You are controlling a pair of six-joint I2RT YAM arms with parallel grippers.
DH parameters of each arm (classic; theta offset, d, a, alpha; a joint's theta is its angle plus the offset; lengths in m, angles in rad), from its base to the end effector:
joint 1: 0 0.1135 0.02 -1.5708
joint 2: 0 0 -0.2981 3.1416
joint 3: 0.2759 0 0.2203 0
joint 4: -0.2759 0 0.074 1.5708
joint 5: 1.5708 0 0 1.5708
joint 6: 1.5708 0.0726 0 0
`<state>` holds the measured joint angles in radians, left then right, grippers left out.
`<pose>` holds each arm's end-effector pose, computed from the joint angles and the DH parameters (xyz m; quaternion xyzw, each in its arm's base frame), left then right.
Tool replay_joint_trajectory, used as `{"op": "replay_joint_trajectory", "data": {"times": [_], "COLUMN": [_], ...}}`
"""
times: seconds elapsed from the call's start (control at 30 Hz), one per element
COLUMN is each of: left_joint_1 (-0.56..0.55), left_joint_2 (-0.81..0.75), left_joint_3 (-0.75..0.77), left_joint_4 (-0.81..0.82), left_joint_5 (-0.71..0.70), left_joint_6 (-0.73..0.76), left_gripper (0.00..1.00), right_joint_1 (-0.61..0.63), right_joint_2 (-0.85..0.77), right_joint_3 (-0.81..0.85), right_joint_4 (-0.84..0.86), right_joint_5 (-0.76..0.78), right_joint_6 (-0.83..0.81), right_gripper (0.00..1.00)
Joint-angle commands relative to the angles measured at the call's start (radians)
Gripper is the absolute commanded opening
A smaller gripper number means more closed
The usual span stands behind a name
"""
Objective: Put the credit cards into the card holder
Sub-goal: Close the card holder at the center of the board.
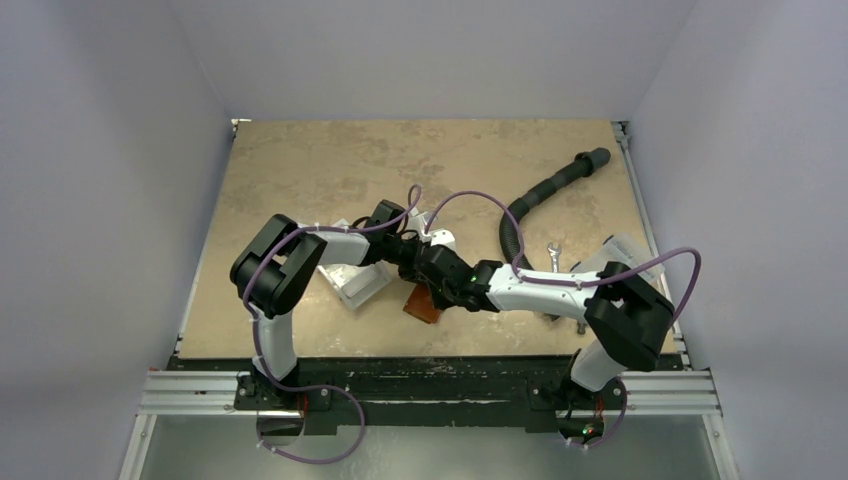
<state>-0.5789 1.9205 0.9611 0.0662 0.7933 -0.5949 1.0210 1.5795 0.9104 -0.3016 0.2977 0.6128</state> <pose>0.2825 -0.2464 0.1571 0.1214 0.8709 -0.4732 0.0535 0.1786 0.2507 0.2088 -0.1486 0.9340 0.1161 0.3034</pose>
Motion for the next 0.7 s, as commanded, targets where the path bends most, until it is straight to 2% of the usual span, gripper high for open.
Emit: {"op": "replay_joint_trajectory", "data": {"times": [0.0,0.67], "left_joint_1": [-0.005,-0.005], "left_joint_2": [0.014,0.014], "left_joint_3": [-0.006,-0.007], "left_joint_4": [0.021,0.021], "left_joint_5": [0.003,0.004], "left_joint_6": [-0.004,-0.005], "left_gripper": [0.00,0.00], "right_joint_1": [0.004,-0.001], "right_joint_2": [0.010,0.003], "right_joint_3": [0.033,0.019], "right_joint_4": [0.001,0.060], "right_joint_5": [0.027,-0.031], "right_joint_6": [0.000,-0.013], "right_gripper": [0.00,0.00]}}
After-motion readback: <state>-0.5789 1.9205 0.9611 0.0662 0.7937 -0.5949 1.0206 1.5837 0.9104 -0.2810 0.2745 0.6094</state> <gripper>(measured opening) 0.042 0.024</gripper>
